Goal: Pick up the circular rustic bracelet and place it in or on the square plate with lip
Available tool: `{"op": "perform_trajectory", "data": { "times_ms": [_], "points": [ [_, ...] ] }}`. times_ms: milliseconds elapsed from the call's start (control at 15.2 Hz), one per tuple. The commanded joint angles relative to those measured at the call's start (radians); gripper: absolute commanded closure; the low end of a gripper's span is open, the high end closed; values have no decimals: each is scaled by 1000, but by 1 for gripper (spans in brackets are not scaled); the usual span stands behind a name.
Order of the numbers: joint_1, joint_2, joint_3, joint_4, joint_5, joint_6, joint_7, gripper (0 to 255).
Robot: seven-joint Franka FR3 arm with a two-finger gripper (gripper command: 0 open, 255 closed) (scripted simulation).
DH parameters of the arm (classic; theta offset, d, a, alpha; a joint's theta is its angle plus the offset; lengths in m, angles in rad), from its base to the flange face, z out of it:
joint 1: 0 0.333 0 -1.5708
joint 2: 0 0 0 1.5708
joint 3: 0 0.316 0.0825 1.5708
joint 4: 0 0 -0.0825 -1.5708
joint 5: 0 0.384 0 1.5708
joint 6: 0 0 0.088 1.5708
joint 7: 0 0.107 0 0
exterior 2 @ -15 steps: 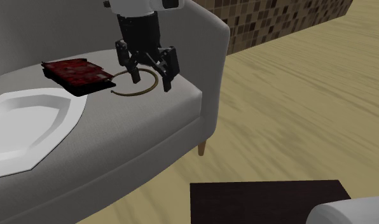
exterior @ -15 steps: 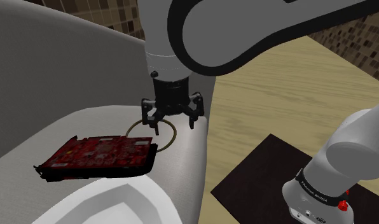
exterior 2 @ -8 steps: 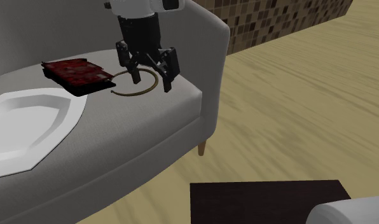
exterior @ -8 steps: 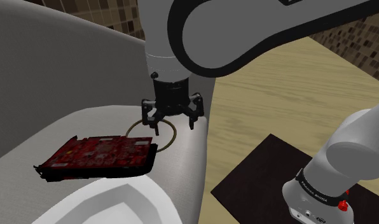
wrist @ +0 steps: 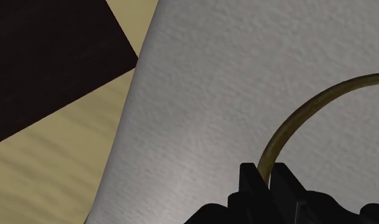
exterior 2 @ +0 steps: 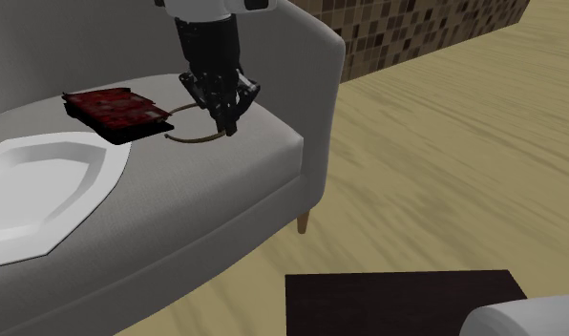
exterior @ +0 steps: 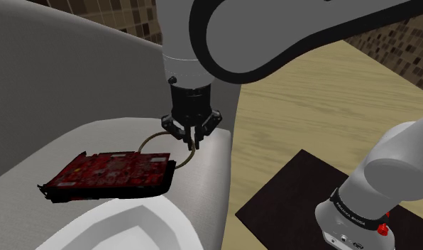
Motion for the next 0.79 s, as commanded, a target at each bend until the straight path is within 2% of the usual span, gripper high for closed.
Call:
{"op": "perform_trajectory", "data": {
  "times_ms": [0,726],
  "points": [
    [-1,3,0,-15,0,-11,-2,255],
    [-6,-7,-20,117,-7,-151,-1,255]
  ]
}}
